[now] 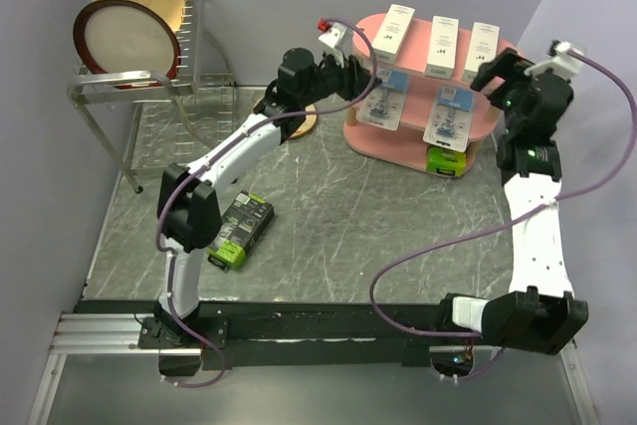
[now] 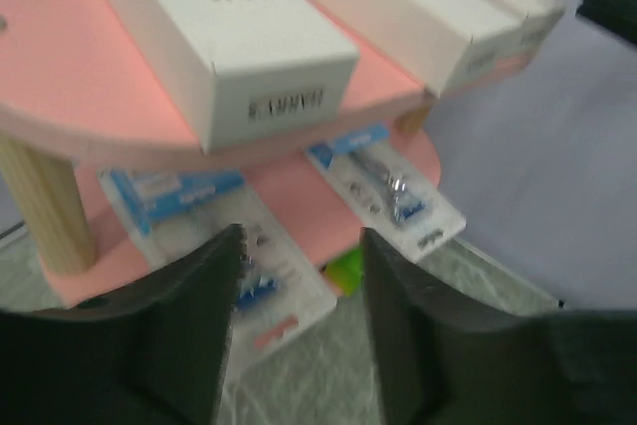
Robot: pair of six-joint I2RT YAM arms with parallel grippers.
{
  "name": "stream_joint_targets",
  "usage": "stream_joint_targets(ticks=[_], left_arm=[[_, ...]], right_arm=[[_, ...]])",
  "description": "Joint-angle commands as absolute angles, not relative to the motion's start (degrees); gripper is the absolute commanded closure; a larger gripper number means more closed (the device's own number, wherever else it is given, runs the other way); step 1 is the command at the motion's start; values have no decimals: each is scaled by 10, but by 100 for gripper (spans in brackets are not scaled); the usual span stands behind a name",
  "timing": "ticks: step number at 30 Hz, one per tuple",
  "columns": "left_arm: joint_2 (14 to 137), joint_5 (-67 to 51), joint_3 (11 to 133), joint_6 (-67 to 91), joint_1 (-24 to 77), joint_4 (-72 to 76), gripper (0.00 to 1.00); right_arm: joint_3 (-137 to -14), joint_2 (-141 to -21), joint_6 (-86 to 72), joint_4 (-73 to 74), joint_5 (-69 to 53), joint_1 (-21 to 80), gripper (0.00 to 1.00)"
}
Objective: Place and organize the shaving razors onto the shelf
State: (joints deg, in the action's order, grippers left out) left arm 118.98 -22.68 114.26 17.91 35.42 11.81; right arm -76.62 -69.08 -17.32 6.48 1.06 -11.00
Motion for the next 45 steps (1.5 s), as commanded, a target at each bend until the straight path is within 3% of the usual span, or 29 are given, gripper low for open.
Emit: stream_joint_targets(ticks=[1, 3, 13, 32, 45], left_arm=[[1084, -225, 1067, 175, 363, 91, 31], [1048, -213, 1021, 169, 367, 79, 1], [972, -177, 924, 156, 369, 55, 1], [989, -158, 933, 169, 367, 54, 0], [1018, -164, 961, 180, 359, 57, 1]], right_arm=[[-829, -727, -114, 17, 111, -46, 0], [-846, -751, -103, 18, 138, -33, 0], [-909, -799, -60, 29, 226, -3, 0], [-894, -827, 48, 12, 279, 25, 0], [-866, -793, 61, 23, 245, 11, 0]])
